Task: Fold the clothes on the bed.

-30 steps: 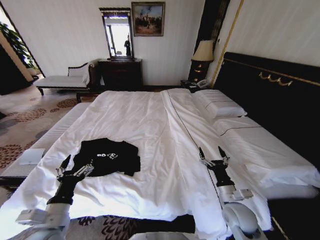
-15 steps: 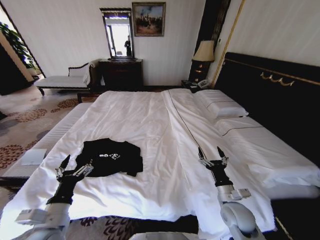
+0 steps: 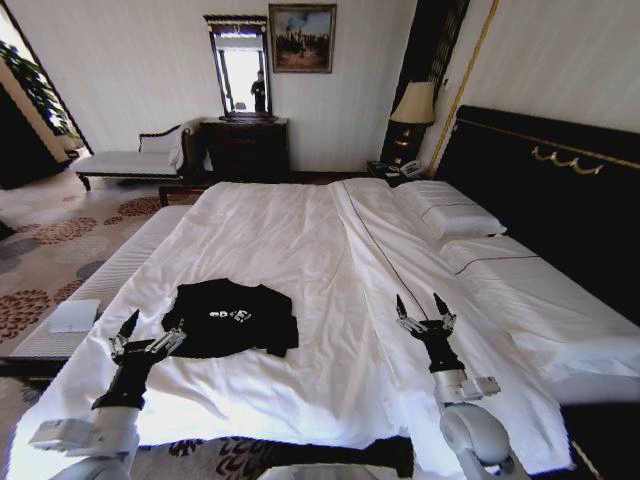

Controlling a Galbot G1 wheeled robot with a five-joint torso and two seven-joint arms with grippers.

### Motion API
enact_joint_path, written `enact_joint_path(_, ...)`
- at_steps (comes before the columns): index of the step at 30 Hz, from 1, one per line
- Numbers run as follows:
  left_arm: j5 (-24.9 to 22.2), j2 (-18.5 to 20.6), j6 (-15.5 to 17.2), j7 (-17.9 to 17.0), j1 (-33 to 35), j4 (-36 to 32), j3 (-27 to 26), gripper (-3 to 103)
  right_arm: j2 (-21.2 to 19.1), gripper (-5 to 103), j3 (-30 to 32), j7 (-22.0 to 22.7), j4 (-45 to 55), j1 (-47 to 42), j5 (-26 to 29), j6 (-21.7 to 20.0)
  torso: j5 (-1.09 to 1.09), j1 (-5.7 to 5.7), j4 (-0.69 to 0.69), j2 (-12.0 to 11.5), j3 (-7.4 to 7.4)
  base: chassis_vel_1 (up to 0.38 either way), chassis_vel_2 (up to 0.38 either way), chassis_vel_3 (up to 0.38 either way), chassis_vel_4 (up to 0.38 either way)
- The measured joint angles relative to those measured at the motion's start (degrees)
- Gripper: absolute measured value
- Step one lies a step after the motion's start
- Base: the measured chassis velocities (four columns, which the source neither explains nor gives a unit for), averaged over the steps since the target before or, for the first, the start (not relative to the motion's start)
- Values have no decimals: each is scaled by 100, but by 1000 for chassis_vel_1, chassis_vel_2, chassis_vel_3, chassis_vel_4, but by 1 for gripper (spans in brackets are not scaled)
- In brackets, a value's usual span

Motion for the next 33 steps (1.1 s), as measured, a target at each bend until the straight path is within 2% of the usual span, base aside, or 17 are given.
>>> enact_joint_path(14, -19, 6, -10, -1, 76, -89, -92, 100, 21, 100, -37, -1, 30, 20, -9, 32, 1, 0, 0, 0, 0, 61, 108, -64, -106)
enact_joint_path(33, 17, -90, -36, -28, 80, -90, -101, 100, 64, 100, -84, 5, -25, 47, -11, 190, -3, 0, 0, 0, 0, 164, 192, -152, -190)
